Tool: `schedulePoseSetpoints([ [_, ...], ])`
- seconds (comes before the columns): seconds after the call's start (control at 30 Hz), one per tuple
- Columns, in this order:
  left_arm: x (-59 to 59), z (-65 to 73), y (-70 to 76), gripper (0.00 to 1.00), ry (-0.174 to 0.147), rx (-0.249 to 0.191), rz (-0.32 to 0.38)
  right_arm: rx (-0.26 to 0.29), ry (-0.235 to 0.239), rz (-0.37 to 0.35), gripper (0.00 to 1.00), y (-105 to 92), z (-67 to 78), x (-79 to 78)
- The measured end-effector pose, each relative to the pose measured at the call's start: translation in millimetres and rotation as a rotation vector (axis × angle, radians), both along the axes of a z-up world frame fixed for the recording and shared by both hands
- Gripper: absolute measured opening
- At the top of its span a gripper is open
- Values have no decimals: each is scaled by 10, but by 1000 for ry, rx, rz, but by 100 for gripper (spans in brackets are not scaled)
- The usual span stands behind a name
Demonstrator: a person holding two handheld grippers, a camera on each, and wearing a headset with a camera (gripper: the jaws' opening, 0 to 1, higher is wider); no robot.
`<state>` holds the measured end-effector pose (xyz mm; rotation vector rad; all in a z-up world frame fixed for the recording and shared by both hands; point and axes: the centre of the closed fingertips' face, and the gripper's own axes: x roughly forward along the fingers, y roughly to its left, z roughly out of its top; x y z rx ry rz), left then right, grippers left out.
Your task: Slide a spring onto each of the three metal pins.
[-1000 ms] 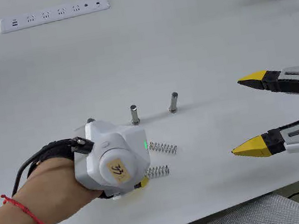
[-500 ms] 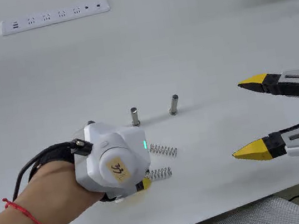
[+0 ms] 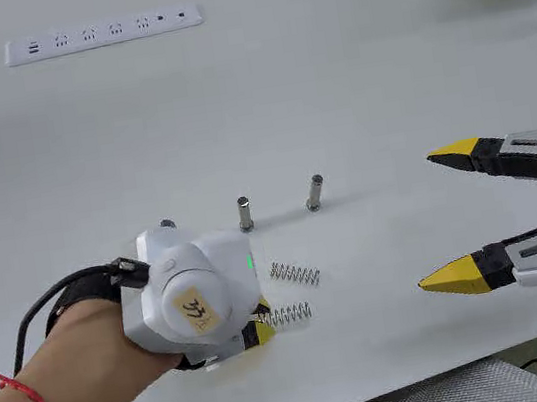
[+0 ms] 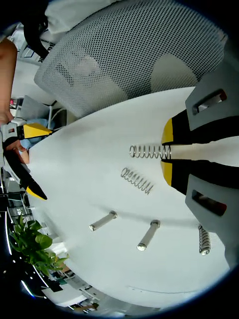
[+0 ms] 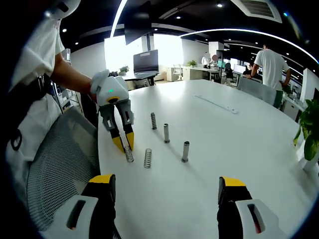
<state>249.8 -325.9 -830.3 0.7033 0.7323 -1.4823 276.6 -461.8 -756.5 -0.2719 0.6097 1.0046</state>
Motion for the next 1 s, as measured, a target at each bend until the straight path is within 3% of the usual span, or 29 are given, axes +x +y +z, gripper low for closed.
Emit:
schedulePoseSetpoints([
  [0.2, 23, 124, -13, 7, 12, -57, 43, -3, -9, 13, 84, 50, 66, 14],
  [0.63, 90, 550, -5, 7, 38, -252, 195, 25, -40, 80, 77, 383, 350, 32],
  [1.0, 178, 928, 59, 7, 16, -378, 283, 176, -31, 90, 61, 871, 622, 52],
])
